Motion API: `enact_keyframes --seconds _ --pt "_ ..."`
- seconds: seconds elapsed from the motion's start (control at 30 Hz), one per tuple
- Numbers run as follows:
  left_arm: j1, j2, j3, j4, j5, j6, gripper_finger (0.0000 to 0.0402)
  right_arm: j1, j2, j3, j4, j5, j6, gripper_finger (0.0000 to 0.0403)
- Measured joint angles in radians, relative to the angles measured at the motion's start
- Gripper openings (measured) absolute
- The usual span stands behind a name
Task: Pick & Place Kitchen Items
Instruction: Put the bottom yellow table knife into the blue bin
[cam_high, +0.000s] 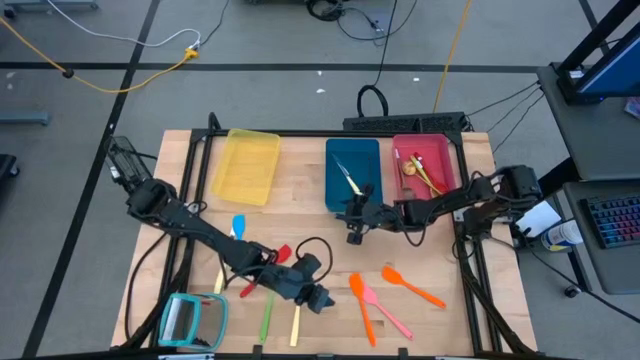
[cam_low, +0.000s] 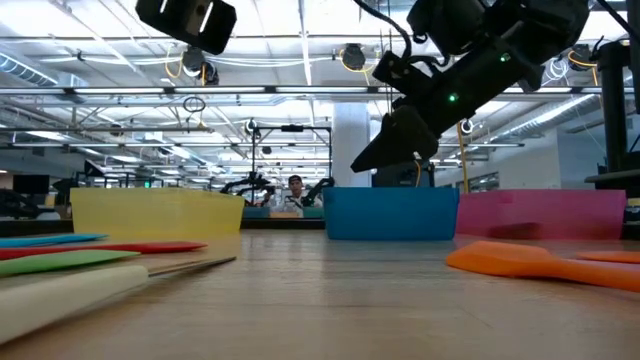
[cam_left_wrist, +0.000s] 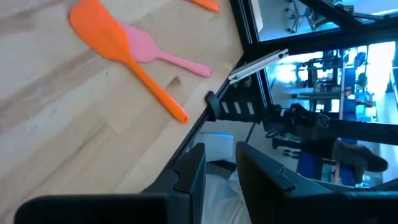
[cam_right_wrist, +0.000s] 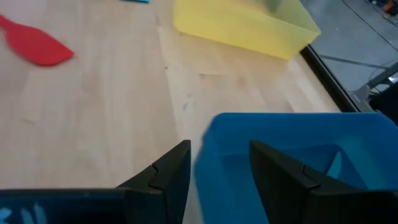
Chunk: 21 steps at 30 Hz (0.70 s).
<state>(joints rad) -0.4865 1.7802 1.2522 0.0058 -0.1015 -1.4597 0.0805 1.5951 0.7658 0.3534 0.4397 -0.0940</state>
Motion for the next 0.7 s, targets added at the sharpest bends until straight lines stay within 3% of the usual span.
enact_keyframes --seconds 0.1,0.47,0.7 --pt "0.014 0.000 0.000 -0.001 0.006 0.033 0.0093 0.020 0.000 0.000 0.003 0.000 0.000 0.0155" --pt "0.056 0.000 0.000 -0.003 0.014 0.404 0.0093 0.058 0.000 0.000 0.031 0.000 0.000 0.0155" --pt "0.080 0.013 0.000 0.047 0.006 0.445 0.0093 0.059 0.000 0.000 -0.010 0.000 0.019 0.0155"
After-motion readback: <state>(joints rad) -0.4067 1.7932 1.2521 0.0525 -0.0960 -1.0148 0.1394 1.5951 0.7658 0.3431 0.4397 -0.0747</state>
